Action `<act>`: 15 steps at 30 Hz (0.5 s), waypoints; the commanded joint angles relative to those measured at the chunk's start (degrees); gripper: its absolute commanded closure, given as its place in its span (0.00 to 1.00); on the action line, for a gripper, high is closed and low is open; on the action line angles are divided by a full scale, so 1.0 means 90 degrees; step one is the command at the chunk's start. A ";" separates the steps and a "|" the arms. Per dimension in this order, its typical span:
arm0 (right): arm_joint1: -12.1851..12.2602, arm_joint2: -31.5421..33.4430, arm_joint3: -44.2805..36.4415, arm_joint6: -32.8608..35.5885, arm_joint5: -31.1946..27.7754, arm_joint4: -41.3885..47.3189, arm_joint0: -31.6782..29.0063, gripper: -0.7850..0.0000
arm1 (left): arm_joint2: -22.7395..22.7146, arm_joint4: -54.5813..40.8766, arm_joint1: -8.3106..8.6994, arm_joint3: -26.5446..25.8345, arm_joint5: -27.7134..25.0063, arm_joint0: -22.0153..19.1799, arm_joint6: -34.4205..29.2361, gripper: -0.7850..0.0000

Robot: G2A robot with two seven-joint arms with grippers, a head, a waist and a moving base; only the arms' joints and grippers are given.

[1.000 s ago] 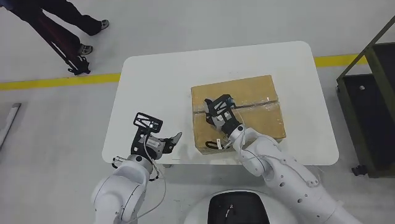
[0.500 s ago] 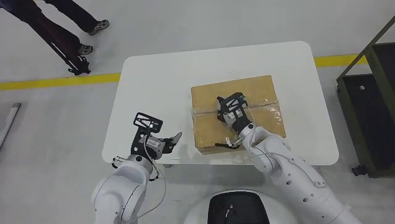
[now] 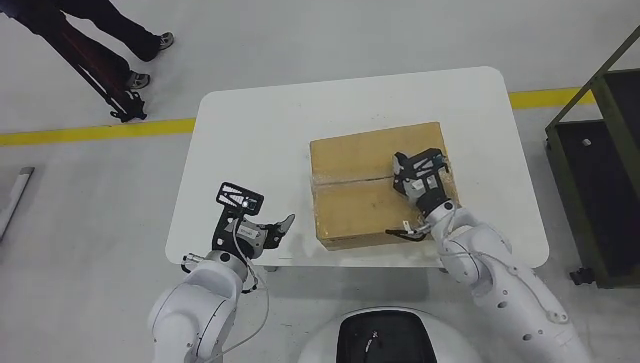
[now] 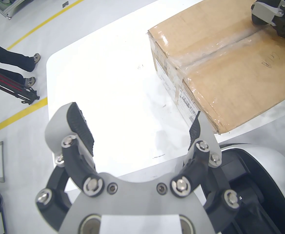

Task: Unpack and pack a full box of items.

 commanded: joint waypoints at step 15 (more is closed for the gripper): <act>0.0185 0.1515 -0.0897 -0.0061 -0.0044 0.0447 -0.0687 1.00 | 0.0000 0.0000 0.0000 0.0000 0.0000 0.0000 0.0000 0.00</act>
